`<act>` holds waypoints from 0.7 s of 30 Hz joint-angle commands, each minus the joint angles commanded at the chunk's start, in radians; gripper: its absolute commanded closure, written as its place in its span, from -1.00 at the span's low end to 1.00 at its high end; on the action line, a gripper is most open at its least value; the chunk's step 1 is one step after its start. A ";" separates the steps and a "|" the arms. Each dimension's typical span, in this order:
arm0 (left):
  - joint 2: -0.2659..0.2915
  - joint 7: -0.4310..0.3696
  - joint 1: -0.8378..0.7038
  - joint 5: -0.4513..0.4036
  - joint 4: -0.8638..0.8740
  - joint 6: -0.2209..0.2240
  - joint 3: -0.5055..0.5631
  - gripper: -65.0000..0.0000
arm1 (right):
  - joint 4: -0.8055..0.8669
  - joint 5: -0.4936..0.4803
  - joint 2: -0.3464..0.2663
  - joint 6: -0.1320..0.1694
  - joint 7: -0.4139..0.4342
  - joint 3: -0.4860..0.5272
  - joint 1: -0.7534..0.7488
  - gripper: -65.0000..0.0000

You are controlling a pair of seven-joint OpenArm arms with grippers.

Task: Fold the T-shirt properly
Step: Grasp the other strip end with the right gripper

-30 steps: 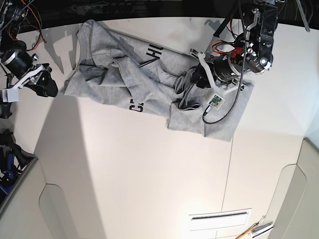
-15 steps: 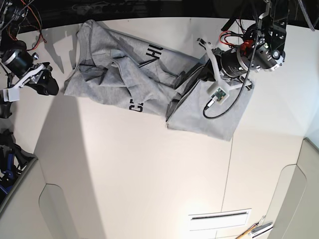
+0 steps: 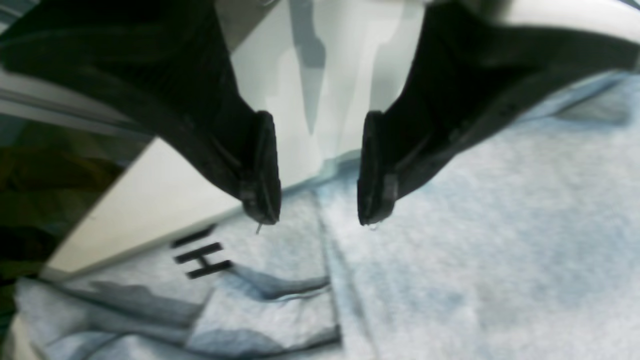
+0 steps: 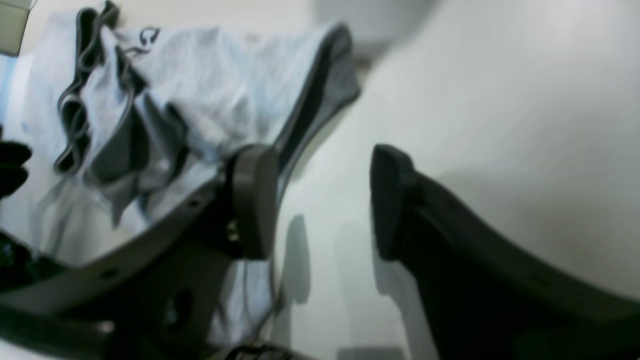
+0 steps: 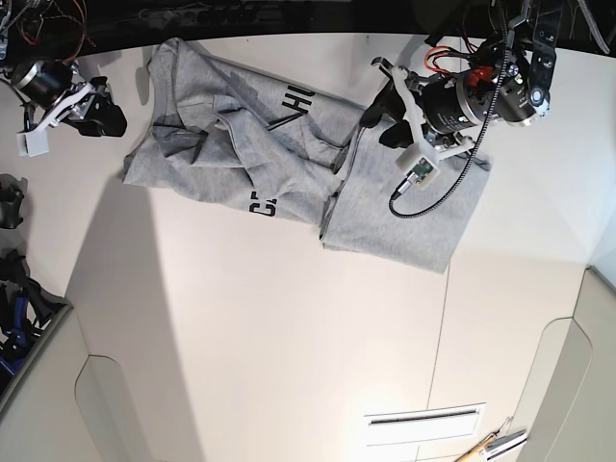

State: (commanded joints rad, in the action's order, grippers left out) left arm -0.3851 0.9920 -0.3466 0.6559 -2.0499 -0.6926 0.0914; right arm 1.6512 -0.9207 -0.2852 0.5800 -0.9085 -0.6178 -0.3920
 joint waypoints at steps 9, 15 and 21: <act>0.001 -0.001 0.000 0.084 -0.013 0.000 0.000 0.11 | 0.000 -0.007 0.025 0.001 0.018 0.000 0.022 0.03; 0.019 -0.005 0.000 0.103 -0.092 0.000 0.000 0.11 | 0.004 -0.060 0.049 0.017 0.011 0.000 0.108 0.04; 0.019 -0.008 0.000 0.095 -0.091 0.000 0.000 0.11 | 0.005 -0.048 0.134 0.023 0.010 0.015 0.207 0.95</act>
State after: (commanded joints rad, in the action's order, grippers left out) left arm -0.3656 0.9836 -0.3466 0.7509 -2.1410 -0.6926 0.0914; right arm 1.6558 -0.9684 -0.1513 0.6025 -0.8982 -0.6029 -0.1852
